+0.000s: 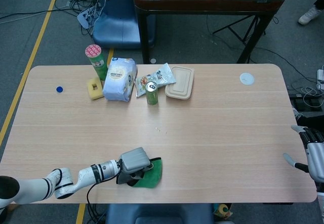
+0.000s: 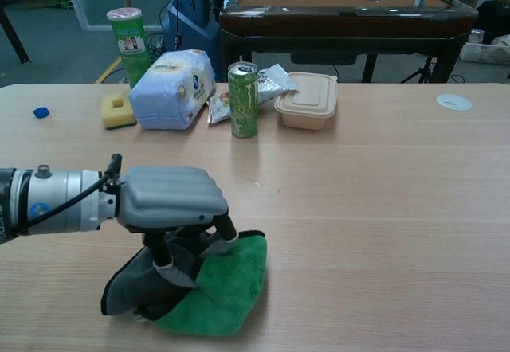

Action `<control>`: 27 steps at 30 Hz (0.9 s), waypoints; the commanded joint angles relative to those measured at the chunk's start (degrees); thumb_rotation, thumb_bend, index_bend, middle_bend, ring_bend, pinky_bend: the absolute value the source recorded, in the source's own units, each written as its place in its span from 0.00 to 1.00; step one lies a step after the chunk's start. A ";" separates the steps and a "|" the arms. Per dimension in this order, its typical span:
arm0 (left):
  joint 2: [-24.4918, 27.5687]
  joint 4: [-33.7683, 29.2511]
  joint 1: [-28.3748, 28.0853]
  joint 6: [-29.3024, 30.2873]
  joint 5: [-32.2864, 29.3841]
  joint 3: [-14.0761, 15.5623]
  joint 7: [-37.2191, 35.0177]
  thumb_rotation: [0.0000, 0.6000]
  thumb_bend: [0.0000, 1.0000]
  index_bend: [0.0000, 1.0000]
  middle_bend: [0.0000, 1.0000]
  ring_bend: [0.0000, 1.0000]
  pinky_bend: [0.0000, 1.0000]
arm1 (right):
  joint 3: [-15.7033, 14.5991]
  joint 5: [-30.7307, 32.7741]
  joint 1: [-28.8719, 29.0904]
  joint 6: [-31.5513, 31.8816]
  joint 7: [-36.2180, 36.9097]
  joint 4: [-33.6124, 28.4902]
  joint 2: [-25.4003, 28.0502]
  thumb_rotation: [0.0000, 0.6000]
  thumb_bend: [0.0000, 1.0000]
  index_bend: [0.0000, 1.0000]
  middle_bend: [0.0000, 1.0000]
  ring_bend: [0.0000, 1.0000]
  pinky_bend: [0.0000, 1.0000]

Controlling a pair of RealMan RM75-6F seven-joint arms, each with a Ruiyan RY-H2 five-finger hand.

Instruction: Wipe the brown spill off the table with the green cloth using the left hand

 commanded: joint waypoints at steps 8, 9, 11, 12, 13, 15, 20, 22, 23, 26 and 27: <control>-2.70 3.57 -1.21 -2.22 -0.12 0.97 7.81 1.00 0.25 0.64 0.71 0.70 0.98 | -0.01 0.17 -0.21 0.12 0.02 0.00 -0.08 1.00 0.23 0.24 0.28 0.23 0.27; -2.69 3.94 -1.23 -2.63 -0.27 1.12 8.93 1.00 0.25 0.65 0.71 0.70 0.98 | 0.02 0.20 -0.19 0.10 0.08 0.00 -0.10 1.00 0.23 0.24 0.28 0.23 0.27; -2.35 4.26 -1.08 -3.18 -0.82 1.35 10.49 1.00 0.25 0.65 0.71 0.70 0.98 | 0.07 0.25 -0.20 0.10 0.16 0.06 -0.10 1.00 0.23 0.24 0.28 0.23 0.27; -2.12 4.41 -0.94 -3.30 -1.08 1.45 11.05 1.00 0.25 0.65 0.71 0.70 0.98 | 0.08 0.25 -0.21 0.12 0.16 0.07 -0.08 1.00 0.23 0.24 0.28 0.23 0.27; -1.86 4.57 -0.79 -3.37 -1.31 1.60 11.52 1.00 0.25 0.65 0.71 0.70 0.98 | 0.11 0.23 -0.21 0.16 0.17 0.07 -0.07 1.00 0.23 0.24 0.28 0.23 0.27; -1.04 4.76 -0.44 -3.65 -1.87 2.09 12.17 1.00 0.25 0.65 0.71 0.70 0.98 | 0.15 0.22 -0.19 0.14 0.22 0.07 -0.06 1.00 0.23 0.24 0.28 0.23 0.27; 1.19 5.93 0.87 -2.38 -2.93 2.63 13.97 1.00 0.25 0.65 0.71 0.70 0.98 | 0.17 0.03 -0.04 -0.02 0.25 0.11 -0.12 1.00 0.23 0.24 0.28 0.23 0.27; 1.98 6.09 1.24 -2.29 -3.32 2.90 14.36 1.00 0.25 0.65 0.71 0.70 0.98 | 0.18 0.01 0.04 -0.14 0.23 0.10 -0.13 1.00 0.23 0.24 0.28 0.23 0.27; 2.40 6.02 1.41 -2.35 -3.55 3.11 14.44 1.00 0.25 0.65 0.71 0.70 0.98 | 0.19 -0.03 0.09 -0.18 0.23 0.08 -0.15 1.00 0.23 0.24 0.28 0.23 0.27; 2.82 5.50 1.59 -2.31 -3.57 3.60 14.58 1.00 0.25 0.65 0.71 0.70 0.98 | 0.21 -0.08 0.20 -0.31 0.18 0.03 -0.22 1.00 0.23 0.24 0.28 0.23 0.27; 2.78 5.28 1.59 -2.26 -3.50 3.71 14.57 1.00 0.25 0.65 0.71 0.70 0.98 | 0.21 -0.08 0.22 -0.35 0.16 0.00 -0.22 1.00 0.23 0.24 0.28 0.23 0.27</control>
